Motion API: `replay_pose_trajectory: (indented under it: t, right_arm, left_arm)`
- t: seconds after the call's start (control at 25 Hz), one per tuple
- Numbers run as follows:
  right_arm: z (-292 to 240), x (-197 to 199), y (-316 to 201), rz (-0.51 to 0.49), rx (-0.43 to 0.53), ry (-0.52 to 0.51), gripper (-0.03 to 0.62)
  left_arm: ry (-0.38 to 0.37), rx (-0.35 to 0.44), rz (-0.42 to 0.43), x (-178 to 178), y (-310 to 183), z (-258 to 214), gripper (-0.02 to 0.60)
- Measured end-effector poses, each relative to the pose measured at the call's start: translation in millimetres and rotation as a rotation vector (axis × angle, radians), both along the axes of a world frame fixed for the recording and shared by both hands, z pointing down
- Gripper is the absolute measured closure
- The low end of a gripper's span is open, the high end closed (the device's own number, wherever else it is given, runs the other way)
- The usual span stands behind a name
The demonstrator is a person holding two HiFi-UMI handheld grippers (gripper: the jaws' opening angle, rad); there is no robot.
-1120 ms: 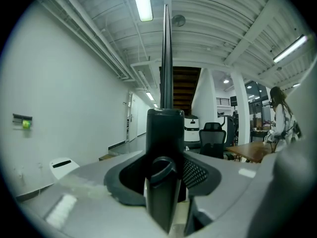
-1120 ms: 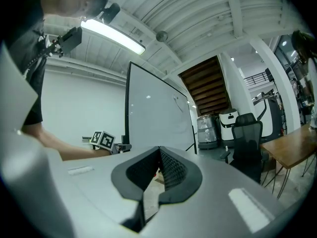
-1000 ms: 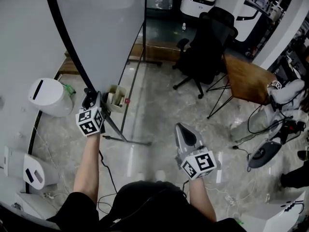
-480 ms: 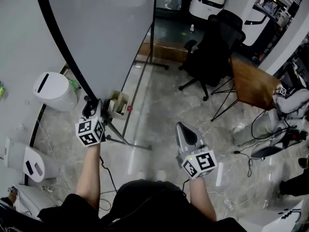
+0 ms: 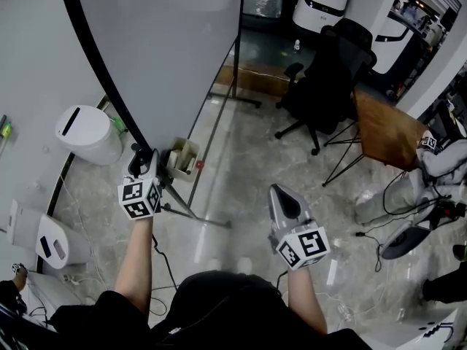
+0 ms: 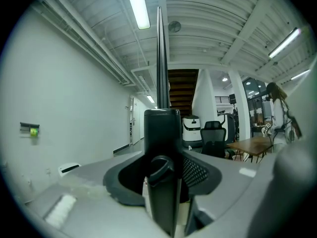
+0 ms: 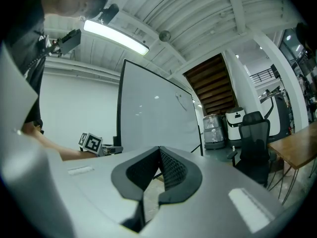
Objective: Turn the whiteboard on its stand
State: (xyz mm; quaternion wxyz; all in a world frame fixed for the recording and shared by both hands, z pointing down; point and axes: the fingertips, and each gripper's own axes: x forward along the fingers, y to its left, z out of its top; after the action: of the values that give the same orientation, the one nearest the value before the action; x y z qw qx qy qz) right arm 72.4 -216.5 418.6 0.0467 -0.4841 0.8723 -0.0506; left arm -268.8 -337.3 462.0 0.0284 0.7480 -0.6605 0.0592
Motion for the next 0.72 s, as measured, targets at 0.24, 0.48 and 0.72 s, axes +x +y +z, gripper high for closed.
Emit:
replay_pose_trajectory:
  t: [0.24,0.48,0.72]
  right_arm:
    - [-3,3,0,-0.018,0.013,-0.020,0.589]
    - [-9,-6,0,-0.051,0.026,-0.017,0.589]
    - [-9,-8,4,-0.067,0.027,-0.016,0.589]
  left_arm:
    - [-0.010,0.001,-0.011,6,8,2,0.342]
    - [-0.008,-0.001,-0.028,4,39,5,0.333]
    - [-0.019,0.028,-0.012,15,63,-6,0.337]
